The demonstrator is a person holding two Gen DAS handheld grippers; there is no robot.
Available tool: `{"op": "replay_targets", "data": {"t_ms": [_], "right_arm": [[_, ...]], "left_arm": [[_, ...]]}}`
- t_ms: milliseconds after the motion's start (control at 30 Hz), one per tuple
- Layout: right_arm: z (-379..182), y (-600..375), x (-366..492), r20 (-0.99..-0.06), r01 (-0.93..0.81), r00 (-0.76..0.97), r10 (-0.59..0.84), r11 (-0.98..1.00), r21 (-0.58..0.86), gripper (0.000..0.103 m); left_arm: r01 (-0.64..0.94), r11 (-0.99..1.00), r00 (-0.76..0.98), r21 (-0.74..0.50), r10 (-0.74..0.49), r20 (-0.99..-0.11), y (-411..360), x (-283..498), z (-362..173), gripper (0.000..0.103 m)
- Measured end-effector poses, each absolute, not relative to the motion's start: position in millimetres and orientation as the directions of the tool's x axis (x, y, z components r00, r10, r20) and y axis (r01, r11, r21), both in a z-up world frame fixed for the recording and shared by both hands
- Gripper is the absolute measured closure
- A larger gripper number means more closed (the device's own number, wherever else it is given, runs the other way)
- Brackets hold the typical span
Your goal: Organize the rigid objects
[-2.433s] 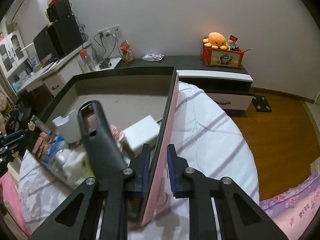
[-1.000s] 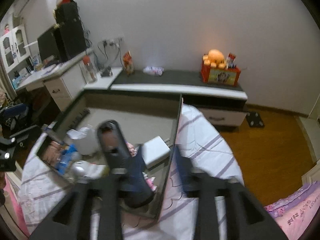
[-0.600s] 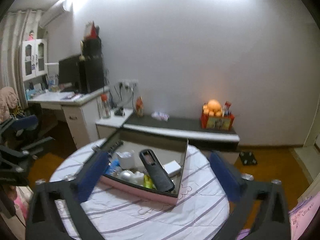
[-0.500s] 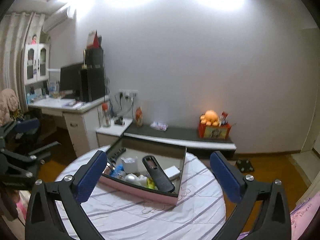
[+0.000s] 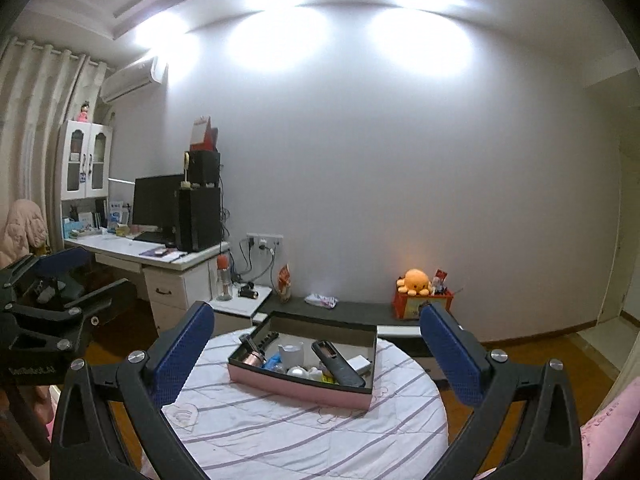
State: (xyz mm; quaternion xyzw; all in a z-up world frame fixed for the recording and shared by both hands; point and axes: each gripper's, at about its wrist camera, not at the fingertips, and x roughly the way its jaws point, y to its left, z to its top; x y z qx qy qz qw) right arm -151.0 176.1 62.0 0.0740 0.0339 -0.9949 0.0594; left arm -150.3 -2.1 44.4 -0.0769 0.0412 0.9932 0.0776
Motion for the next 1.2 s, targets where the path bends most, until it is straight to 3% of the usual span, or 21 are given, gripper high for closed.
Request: {"op": "replay_targets", "data": {"t_ms": [200,867,1200], "right_arm": [[69.7,162.7,-122.2,-0.089,0.121,-0.989,-0.115,-0.990,-0.072,0.000],[79.3,139.0,-100.0,-0.061,0.139,-0.989,-0.134,-0.985,-0.101,0.000],[76.7,142.7,-100.9,-0.065,0.134,-0.990,-0.129,-0.988,-0.082,0.000]], "left_arm": [[-0.156,-0.987,-0.982,0.041,0.151,-0.118,-16.9,-131.4,48.8,0.000],[-0.154,-0.988,-0.986,0.020,0.152,-0.071,-32.3,-102.0,53.5,0.000],[-0.150,-0.987,-0.985,0.054,0.144,-0.093,-25.1,-105.0,52.6,0.000]]}}
